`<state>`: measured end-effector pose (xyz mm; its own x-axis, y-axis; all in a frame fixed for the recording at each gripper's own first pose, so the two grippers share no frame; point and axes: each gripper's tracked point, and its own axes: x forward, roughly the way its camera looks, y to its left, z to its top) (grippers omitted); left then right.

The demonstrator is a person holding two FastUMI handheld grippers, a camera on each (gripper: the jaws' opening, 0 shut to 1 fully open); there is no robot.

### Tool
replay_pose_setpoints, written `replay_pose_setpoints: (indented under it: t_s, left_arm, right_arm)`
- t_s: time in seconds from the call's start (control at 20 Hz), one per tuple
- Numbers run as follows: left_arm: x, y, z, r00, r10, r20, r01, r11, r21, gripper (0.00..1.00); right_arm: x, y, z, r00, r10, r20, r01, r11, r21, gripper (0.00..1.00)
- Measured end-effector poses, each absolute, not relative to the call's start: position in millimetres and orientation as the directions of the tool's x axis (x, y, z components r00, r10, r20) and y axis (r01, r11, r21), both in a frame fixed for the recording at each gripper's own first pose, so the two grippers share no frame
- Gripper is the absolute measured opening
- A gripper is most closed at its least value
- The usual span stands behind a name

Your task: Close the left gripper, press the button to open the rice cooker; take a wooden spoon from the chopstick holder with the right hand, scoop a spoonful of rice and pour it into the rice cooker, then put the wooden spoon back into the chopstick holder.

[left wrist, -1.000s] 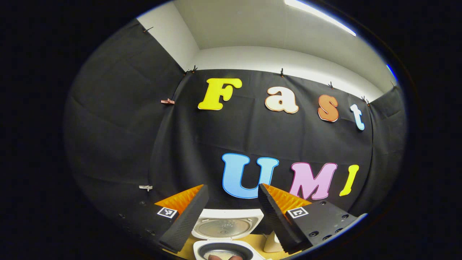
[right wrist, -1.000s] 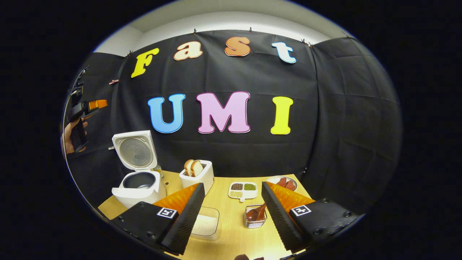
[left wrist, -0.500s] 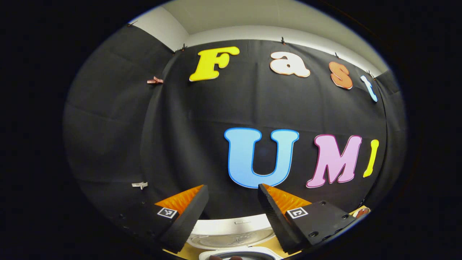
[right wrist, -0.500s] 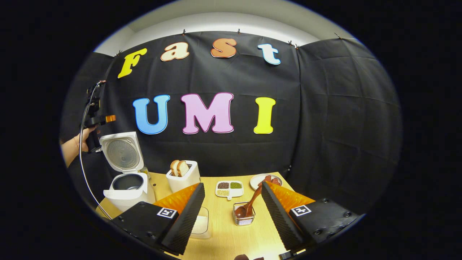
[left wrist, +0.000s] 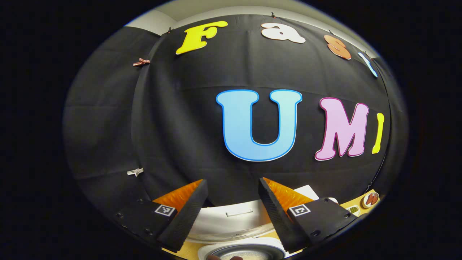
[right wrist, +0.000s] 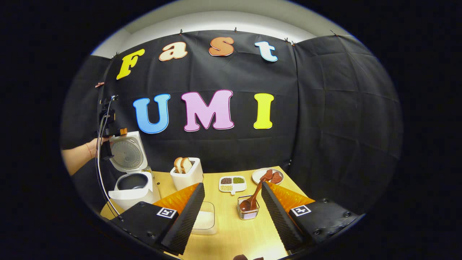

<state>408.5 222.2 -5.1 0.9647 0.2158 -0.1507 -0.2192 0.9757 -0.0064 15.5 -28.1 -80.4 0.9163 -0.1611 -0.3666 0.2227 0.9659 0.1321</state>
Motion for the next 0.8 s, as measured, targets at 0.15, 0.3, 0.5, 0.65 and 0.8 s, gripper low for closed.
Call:
replay_pose_setpoints:
  t_s: [0.15,0.3,0.5,0.65,0.8]
  left_arm:
    - [372.4,202.4,-11.8,0.965,0.194,-0.180,-0.199,0.980,-0.012,0.99]
    - [329.0,181.8,-31.2,0.962,0.200,-0.185,-0.208,0.978,-0.025,0.98]
    - [277.7,161.4,-65.2,0.948,0.273,-0.165,-0.274,0.962,0.022,0.99]
    - [253.6,140.2,-95.3,0.940,0.286,-0.186,-0.290,0.957,0.005,0.99]
    - [239.3,130.0,-120.2,0.930,0.297,-0.218,-0.307,0.952,-0.015,0.98]
  right_arm:
    - [13.6,-34.6,-82.6,0.918,-0.139,-0.372,0.209,0.966,0.154,0.98]
    - [12.8,-43.7,-80.2,0.919,-0.119,-0.375,0.211,0.953,0.216,0.98]
    - [17.5,-58.8,-72.0,0.929,-0.083,-0.362,0.192,0.941,0.277,0.99]
    - [20.6,-62.5,-73.0,0.930,-0.056,-0.364,0.175,0.937,0.303,0.98]
    - [18.1,-65.3,-79.1,0.927,-0.038,-0.374,0.160,0.941,0.299,0.98]
